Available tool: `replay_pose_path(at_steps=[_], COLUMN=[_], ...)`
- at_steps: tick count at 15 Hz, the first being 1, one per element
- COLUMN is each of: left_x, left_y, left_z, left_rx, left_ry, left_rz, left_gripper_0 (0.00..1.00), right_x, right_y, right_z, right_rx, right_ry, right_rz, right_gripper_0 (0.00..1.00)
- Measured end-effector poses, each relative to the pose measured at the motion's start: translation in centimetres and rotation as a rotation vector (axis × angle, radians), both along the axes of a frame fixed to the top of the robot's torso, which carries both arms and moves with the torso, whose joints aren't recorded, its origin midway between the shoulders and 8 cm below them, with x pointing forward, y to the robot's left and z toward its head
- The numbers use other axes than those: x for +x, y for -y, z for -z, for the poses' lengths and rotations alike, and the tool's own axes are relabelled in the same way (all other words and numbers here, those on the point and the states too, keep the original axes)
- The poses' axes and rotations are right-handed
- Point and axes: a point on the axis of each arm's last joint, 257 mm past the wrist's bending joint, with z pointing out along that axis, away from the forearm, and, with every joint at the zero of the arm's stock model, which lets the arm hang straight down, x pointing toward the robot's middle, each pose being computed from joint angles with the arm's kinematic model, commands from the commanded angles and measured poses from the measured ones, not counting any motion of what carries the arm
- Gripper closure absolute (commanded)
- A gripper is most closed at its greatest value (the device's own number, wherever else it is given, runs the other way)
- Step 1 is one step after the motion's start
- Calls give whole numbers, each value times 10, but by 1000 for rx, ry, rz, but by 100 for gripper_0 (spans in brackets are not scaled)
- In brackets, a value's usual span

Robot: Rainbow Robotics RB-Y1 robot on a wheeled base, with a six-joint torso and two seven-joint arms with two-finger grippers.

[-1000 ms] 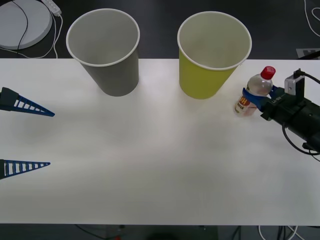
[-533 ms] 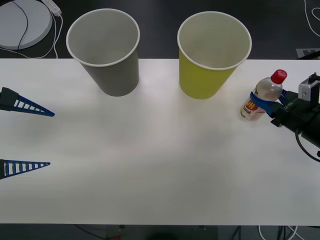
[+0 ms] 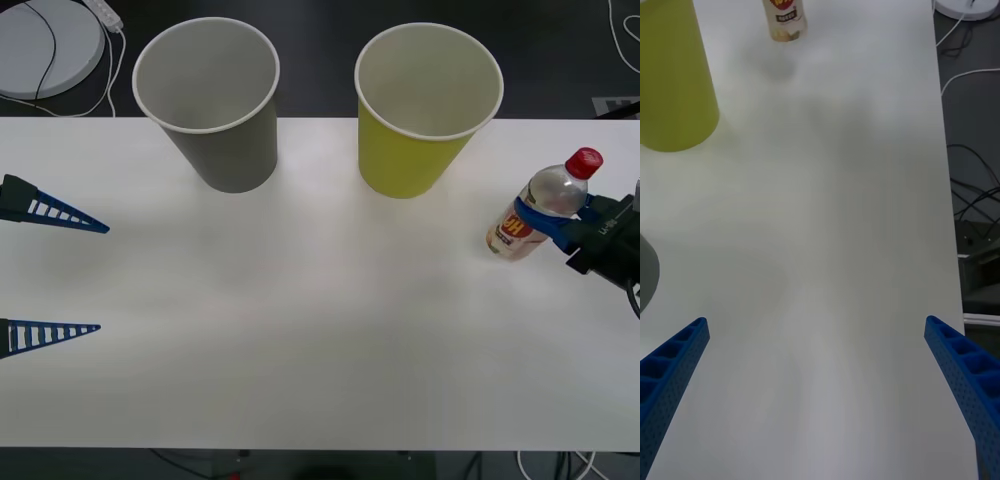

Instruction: Put the can into the green bin and the plastic bottle into the gray bin

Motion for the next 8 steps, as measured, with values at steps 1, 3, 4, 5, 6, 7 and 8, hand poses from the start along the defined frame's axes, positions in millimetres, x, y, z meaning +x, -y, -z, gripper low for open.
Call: replay_pose_path(at_steps=[1, 3, 4, 5, 6, 7, 8], left_x=[0, 0, 0, 0, 0, 0, 0], left_y=[0, 0, 0, 0, 0, 0, 0], left_z=[0, 0, 0, 0, 0, 0, 0], left_rx=[0, 0, 0, 0, 0, 0, 0], left_ry=[0, 0, 0, 0, 0, 0, 0], left_rz=[0, 0, 0, 0, 0, 0, 0], left_gripper_0=[0, 0, 0, 0, 0, 0, 0], right_x=[-9, -23, -31, -37, -44, -50, -56], right_y=[-4, -9, -11, -14, -17, -20, -23], right_z=[-4, -14, -19, -24, -30, -35, -40], right_rx=[18, 33, 32, 31, 29, 26, 23], right_ry=[-16, -29, -33, -36, -39, -41, -42], right_rz=[-12, -27, -33, -37, -43, -49, -53], right_gripper_0=[100, 100, 100, 100, 100, 100, 100])
